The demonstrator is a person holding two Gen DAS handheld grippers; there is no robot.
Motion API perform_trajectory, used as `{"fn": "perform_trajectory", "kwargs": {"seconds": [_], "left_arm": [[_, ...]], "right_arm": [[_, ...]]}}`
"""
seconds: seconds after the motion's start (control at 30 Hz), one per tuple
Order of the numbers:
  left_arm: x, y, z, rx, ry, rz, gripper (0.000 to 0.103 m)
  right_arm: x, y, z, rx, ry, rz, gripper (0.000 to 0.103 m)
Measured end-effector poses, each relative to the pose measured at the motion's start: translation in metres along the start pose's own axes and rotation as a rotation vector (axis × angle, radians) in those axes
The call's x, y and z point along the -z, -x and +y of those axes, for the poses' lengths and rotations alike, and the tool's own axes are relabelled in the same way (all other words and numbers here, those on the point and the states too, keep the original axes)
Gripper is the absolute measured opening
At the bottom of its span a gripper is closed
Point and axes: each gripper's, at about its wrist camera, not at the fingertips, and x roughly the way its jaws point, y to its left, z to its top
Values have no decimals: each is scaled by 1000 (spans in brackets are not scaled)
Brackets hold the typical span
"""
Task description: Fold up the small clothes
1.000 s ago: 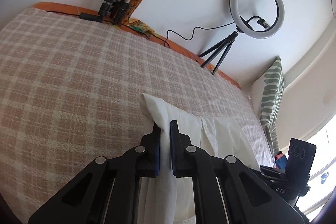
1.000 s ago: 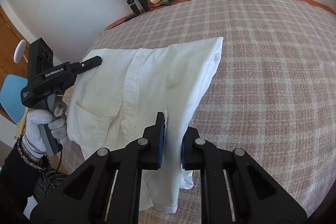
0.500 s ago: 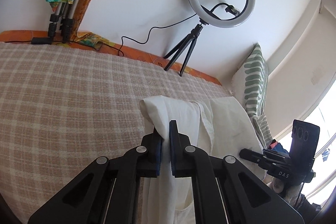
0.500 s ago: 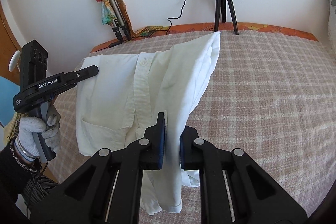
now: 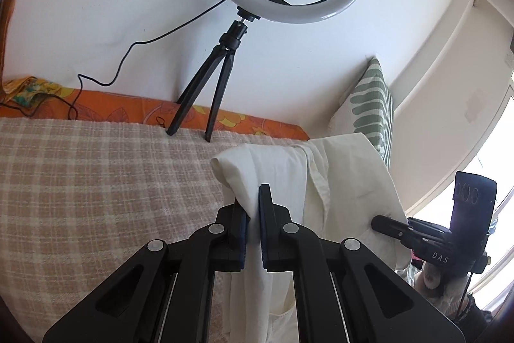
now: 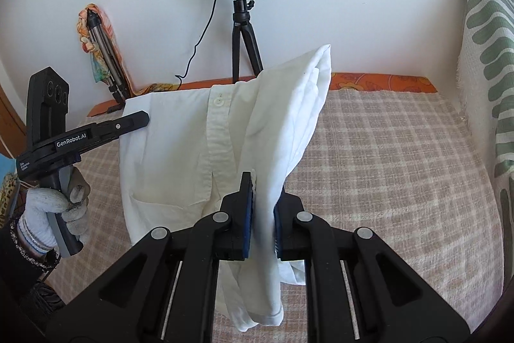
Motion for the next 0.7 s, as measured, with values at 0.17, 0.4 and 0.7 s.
{"fn": "perform_trajectory", "kwargs": {"seconds": [0.17, 0.4, 0.7], "left_arm": [[-13, -44, -11, 7, -8, 13, 5], [-23, -96, -14, -12, -19, 29, 5], [-17, -129, -24, -139, -153, 61, 5]], "right_arm": [[-21, -15, -39, 44, -11, -4, 12], [-37, -49, -78, 87, -21, 1, 12], [-28, -100, -110, 158, -21, 71, 12]]}}
